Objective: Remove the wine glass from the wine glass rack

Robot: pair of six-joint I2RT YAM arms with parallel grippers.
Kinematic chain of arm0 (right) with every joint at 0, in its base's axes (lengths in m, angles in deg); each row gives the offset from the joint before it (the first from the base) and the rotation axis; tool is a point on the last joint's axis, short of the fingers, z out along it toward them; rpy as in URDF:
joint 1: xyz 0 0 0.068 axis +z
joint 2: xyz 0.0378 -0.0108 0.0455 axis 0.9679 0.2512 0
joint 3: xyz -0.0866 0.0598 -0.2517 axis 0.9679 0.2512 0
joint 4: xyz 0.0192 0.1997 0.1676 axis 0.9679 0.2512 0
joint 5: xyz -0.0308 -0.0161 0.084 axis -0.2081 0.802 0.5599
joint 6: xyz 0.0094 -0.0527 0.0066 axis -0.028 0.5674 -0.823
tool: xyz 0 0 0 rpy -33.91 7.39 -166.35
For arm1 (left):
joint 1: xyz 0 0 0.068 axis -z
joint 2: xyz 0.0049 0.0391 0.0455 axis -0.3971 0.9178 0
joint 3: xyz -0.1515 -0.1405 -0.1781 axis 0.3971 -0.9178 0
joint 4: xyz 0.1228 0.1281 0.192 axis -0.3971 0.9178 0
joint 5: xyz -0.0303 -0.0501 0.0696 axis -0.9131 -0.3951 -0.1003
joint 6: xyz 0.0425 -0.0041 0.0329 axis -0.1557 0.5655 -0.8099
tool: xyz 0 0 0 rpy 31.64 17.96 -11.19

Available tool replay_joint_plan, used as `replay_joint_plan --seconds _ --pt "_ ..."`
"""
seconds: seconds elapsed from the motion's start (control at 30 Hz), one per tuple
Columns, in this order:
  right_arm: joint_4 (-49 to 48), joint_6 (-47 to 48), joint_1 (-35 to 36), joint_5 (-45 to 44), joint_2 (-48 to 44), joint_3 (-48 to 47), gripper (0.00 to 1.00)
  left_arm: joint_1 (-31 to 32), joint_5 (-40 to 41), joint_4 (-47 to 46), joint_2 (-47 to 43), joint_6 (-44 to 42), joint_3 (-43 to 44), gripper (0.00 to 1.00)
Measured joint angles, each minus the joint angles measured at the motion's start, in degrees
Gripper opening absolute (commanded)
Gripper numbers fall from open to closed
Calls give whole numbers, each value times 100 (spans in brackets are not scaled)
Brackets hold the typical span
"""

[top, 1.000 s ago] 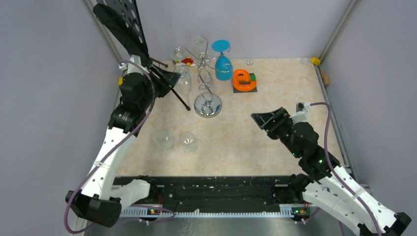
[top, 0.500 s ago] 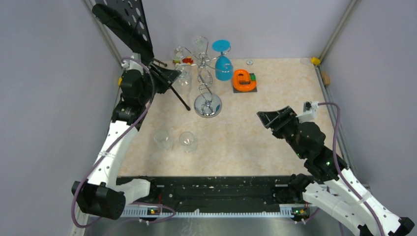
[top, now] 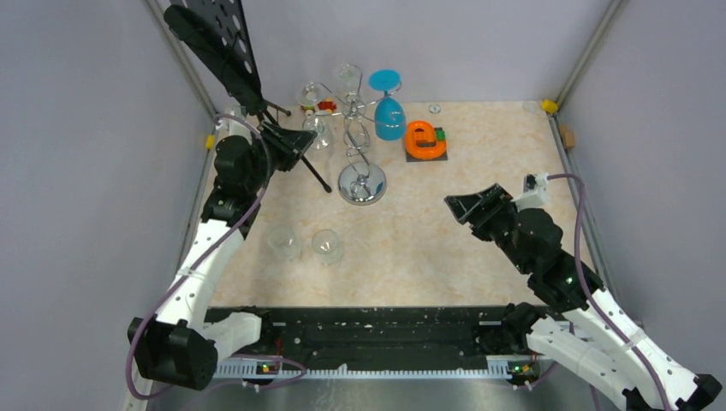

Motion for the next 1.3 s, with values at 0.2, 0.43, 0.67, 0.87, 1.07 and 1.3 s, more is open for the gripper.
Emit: replay_joint_plan --seconds 0.2,0.43,0.67,0.87,1.07,1.3 --pt "-17 39 0 107 -31 0 69 2 -59 -260 -162 262 -267 27" --pt "-111 37 0 118 -72 2 69 4 -136 -435 -177 555 -374 22" --pt "-203 37 0 118 -111 61 69 4 -249 -713 -81 815 -444 28" --pt "-227 44 0 118 -109 79 68 4 -223 -785 -26 857 -463 33" --pt "-240 83 0 120 -109 79 68 4 -39 -811 -26 857 -496 45" --pt "-238 105 0 120 -116 79 68 4 85 -848 -20 846 -525 49"
